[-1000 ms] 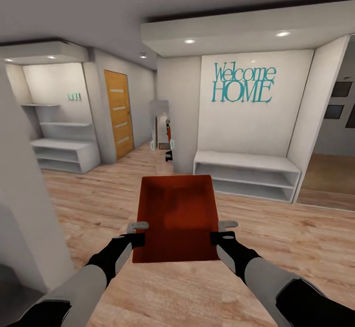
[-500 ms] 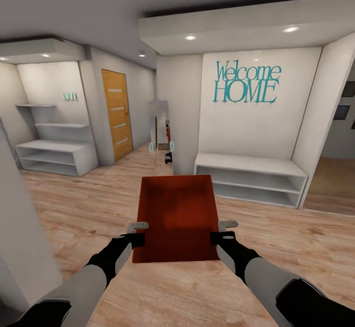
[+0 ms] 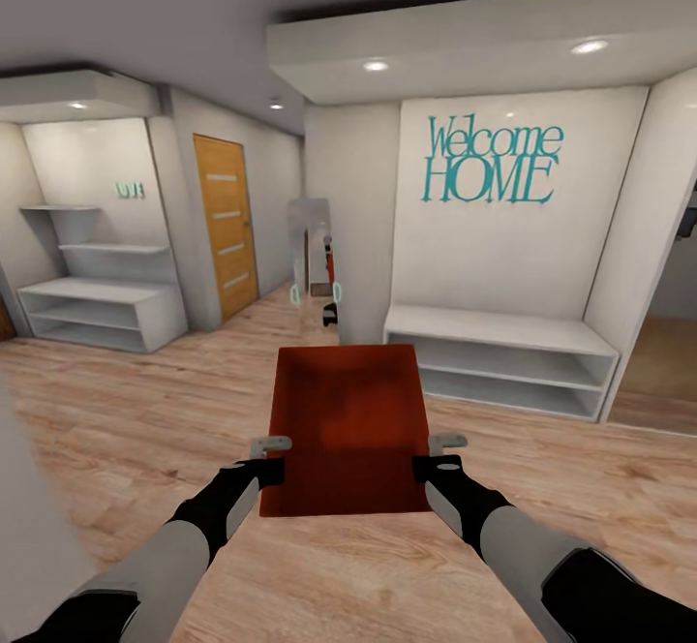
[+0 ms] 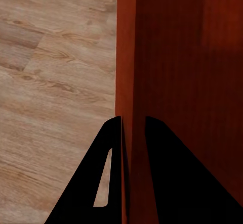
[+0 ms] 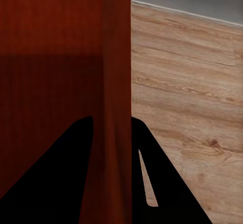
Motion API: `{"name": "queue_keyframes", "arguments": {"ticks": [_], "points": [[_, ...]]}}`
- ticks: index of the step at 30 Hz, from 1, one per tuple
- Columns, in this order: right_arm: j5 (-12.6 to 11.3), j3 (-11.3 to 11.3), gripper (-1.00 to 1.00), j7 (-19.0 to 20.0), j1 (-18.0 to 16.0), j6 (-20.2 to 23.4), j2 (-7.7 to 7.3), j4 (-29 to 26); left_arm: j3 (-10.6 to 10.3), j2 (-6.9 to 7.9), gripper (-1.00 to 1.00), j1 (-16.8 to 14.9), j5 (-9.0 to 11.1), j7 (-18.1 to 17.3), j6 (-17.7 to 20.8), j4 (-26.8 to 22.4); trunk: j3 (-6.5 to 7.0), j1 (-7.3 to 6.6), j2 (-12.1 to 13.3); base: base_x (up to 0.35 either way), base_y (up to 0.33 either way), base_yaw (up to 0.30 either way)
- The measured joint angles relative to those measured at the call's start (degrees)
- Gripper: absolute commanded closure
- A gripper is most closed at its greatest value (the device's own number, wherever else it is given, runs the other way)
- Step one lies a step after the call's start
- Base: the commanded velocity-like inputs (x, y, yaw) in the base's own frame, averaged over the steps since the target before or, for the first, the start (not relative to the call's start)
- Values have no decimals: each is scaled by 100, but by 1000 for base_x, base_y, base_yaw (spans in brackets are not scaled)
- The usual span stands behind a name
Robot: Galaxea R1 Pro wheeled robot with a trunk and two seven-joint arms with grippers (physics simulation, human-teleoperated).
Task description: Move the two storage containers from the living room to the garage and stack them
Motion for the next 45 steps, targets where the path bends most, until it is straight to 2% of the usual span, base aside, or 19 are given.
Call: {"name": "queue_keyframes", "arguments": {"ticks": [38, 45], "points": [[-1, 7, 100, -3, 0, 0, 2, 0, -9, 5, 100, -1, 16, -1, -16, 14, 0, 0, 0, 324, 0, 0], [4, 4, 100, 1, 0, -1, 2, 2, -8, 5, 100, 0, 17, -2, -20, 17, 0, 0, 0, 324, 0, 209]]}}
